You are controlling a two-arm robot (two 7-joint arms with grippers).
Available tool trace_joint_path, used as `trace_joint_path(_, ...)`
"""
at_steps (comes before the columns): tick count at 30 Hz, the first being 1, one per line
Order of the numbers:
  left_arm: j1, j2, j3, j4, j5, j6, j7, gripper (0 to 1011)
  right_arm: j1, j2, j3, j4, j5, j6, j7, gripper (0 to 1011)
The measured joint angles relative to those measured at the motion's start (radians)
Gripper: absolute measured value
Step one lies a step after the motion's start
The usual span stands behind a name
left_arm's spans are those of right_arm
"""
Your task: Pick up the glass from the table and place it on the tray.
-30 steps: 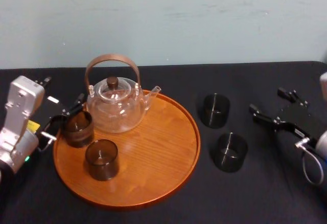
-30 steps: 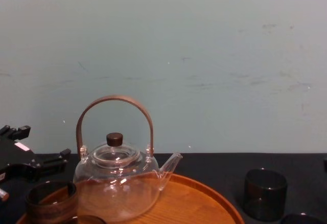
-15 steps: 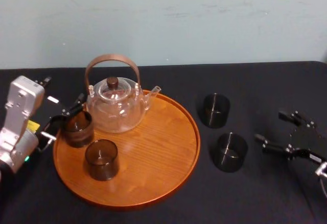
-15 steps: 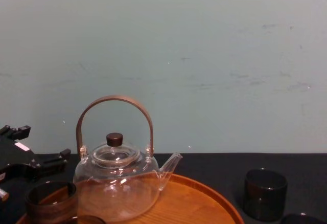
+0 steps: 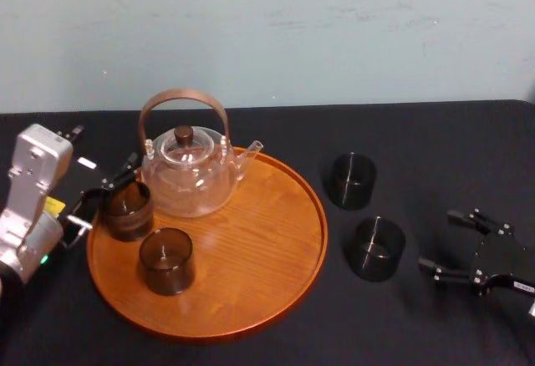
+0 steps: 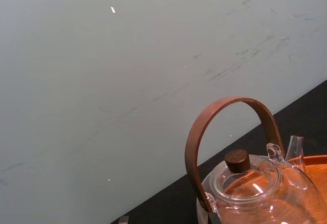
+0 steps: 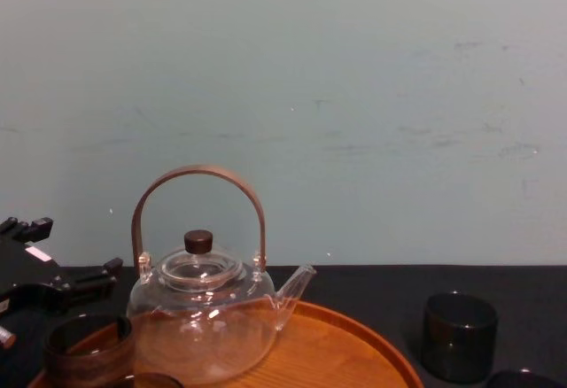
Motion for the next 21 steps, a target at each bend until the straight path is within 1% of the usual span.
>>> trace_joint_path(7, 0.000, 0.000, 0.000, 0.000, 0.000, 0.000, 0.000, 1002, 0.013, -0.007, -0.016, 0.011, -0.018, 0.004, 0.025, 1002)
trace_joint_path(15, 0.000, 0.000, 0.000, 0.000, 0.000, 0.000, 0.000, 1001, 0.046, -0.035, -0.043, 0.036, -0.026, 0.029, 0.033, 1002)
trace_joint_path(21, 0.000, 0.000, 0.000, 0.000, 0.000, 0.000, 0.000, 1001, 0.082, -0.062, -0.069, 0.065, -0.024, 0.053, 0.039, 1003)
